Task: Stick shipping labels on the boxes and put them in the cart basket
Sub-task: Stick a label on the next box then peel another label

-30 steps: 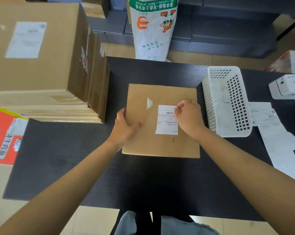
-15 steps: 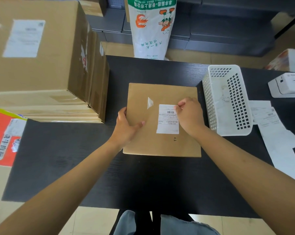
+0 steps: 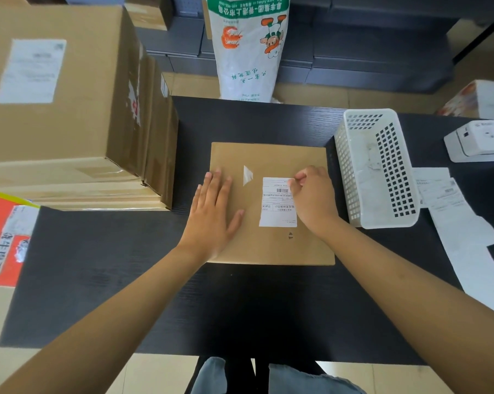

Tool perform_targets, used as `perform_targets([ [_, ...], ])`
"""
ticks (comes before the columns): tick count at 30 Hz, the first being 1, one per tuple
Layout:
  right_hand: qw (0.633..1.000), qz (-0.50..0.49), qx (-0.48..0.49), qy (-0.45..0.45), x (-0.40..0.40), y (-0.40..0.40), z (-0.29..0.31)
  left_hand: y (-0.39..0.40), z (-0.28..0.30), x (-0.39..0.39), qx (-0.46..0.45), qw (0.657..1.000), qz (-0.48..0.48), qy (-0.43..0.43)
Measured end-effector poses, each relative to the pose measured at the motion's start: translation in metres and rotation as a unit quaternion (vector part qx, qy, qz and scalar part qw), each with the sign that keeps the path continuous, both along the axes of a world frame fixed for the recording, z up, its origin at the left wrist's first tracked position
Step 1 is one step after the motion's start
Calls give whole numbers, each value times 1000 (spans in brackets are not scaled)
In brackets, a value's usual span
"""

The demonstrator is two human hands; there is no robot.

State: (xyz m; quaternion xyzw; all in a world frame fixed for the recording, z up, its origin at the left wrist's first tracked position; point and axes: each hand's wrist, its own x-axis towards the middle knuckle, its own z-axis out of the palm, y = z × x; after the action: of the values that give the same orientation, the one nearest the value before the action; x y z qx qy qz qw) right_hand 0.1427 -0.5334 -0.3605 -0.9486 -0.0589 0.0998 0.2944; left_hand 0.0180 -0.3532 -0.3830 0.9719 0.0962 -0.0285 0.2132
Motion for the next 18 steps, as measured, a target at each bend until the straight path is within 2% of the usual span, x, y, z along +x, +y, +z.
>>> perform_targets([
  [9,1000,16,-5,7,5,-2,0,-6,-6,0,-5,1000,10,4],
  [14,997,48,-30,48,14,-3,1,-7,-7,-1,-17,1000,18,-1],
  [18,998,57,3,22,10,-8,-2,-7,-8,-1,-19,1000,14,-5],
])
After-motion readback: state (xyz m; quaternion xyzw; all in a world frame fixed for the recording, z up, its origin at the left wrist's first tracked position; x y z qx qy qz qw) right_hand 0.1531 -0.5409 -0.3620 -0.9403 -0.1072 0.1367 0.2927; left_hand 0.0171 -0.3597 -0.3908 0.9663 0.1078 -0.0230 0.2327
